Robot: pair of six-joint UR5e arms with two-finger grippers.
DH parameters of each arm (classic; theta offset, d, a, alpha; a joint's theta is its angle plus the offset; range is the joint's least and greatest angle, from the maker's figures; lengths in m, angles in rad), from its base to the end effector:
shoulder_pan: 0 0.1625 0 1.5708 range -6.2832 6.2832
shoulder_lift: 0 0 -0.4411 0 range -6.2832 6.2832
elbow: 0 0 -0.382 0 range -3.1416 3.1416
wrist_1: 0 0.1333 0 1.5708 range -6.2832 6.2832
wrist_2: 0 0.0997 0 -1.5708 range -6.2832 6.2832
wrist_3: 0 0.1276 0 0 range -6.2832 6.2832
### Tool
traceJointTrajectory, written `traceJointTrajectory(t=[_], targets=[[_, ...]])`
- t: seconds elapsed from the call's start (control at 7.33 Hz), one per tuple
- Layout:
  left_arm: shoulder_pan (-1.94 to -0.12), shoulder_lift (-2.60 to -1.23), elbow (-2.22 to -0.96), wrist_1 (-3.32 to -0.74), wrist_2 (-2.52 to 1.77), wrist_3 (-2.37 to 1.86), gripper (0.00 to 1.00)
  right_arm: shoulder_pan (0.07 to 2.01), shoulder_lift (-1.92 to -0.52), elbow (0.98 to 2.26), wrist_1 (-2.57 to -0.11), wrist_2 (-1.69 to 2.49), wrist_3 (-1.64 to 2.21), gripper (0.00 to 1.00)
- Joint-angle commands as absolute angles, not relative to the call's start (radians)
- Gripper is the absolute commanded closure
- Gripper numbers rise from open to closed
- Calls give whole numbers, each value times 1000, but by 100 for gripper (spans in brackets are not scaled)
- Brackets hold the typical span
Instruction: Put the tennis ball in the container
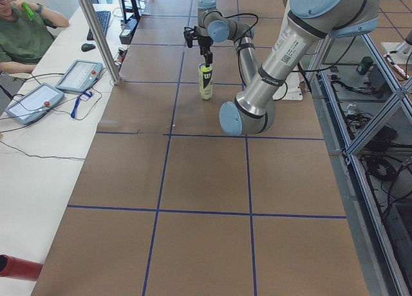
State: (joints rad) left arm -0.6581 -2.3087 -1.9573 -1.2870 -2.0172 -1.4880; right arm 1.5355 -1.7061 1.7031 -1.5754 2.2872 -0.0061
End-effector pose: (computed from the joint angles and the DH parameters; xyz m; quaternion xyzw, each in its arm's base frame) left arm 0.4379 -0.4374 0.1468 -0.0443 0.4441 -0.1660 0.8794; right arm 0.0346 -0.4229 0.6977 -0.0087 -0.3505 -0.0181 0.9363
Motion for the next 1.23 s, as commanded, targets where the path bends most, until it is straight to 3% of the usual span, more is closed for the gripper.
traceJointTrajectory(t=[0.0,0.41,0.68,1.09], targets=[[-658,-2309,-1960,-1287,-2017,-1488,0,1536,-1706,1703,-1575,2287,-6,0],[-692,-2208,-2046,-1285,-2019,-1320,0,1536,-1706,1703,-1575,2287,-6,0],[-838,-2119,-2065,-1289,-2036,-1040,0,1536,-1707,1703,-1575,2287,-6,0],[-1192,-1862,-2021,-1301,-2196,-416,0,1536,-1706,1703,-1575,2287,-6,0]])
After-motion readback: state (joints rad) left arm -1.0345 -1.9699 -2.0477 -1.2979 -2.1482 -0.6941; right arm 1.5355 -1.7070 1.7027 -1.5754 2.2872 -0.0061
